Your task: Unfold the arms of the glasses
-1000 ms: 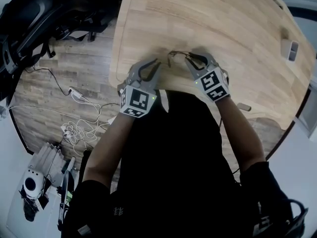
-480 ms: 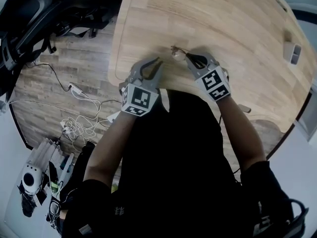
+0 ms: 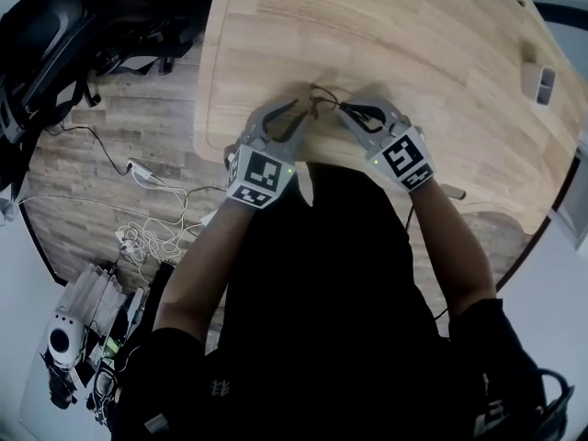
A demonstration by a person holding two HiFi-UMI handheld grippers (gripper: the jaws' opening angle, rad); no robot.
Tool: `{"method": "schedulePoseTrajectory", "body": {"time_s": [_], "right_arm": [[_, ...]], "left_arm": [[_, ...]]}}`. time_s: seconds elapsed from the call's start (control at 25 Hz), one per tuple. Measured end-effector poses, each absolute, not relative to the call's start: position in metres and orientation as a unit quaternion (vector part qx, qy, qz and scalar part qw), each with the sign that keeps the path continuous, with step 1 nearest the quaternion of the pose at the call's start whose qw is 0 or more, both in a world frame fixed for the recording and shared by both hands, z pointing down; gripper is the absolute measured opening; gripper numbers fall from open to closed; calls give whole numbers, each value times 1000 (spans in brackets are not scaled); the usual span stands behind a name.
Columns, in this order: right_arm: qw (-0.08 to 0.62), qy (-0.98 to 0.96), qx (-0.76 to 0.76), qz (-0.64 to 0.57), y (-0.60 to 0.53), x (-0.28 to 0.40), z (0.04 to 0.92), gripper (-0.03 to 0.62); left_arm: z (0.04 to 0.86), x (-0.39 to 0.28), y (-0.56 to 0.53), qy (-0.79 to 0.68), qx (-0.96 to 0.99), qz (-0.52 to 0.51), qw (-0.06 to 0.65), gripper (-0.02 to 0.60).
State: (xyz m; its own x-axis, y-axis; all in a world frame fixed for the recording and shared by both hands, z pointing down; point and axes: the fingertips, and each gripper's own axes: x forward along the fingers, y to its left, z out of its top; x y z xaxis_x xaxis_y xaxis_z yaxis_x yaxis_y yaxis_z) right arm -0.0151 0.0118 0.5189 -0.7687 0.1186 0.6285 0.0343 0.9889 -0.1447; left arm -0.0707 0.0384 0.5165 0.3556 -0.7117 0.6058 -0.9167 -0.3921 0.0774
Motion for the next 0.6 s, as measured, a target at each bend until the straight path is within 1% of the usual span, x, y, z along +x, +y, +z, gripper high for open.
{"method": "schedulePoseTrajectory", "body": {"time_s": [0.2, 0.6], "right_arm": [[311, -947, -53, 62, 18, -11, 510, 15], [301, -950, -37, 72, 15, -7, 506, 15]], "left_arm": [[521, -59, 32, -492, 808, 244, 215, 115], [506, -40, 22, -464, 836, 197, 217, 115]]}}
